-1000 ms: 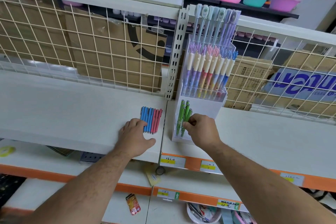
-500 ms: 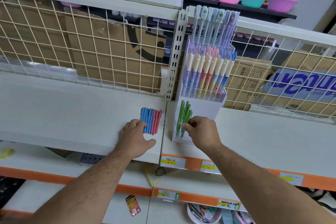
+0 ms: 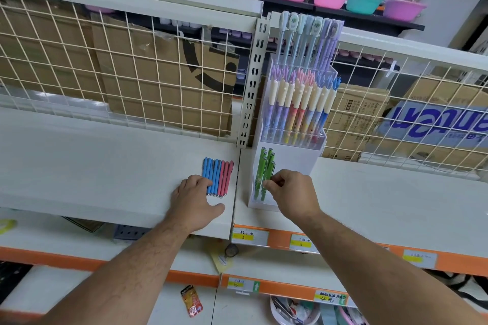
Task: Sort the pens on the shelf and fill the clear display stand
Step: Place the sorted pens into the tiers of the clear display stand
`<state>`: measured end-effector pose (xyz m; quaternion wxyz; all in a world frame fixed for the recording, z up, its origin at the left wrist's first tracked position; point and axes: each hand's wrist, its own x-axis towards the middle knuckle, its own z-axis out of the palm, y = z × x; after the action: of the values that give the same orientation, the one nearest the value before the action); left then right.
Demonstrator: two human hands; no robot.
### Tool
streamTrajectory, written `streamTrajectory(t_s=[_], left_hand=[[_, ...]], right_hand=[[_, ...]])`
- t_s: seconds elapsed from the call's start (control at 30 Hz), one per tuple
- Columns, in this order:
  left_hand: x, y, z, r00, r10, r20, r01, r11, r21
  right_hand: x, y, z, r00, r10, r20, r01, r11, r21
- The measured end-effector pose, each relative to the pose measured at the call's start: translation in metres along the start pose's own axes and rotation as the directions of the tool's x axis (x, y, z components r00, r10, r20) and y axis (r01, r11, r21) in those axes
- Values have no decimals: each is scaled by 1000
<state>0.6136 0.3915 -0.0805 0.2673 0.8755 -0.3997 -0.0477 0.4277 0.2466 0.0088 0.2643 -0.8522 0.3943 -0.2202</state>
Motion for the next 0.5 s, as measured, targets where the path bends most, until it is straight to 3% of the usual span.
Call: streamTrajectory(t_s=[0.5], left_hand=[[1,0,1,1000,3,9,-3,1000,10]], right_hand=[[-10,9,-2,999,16,-32,-18,999,-51]])
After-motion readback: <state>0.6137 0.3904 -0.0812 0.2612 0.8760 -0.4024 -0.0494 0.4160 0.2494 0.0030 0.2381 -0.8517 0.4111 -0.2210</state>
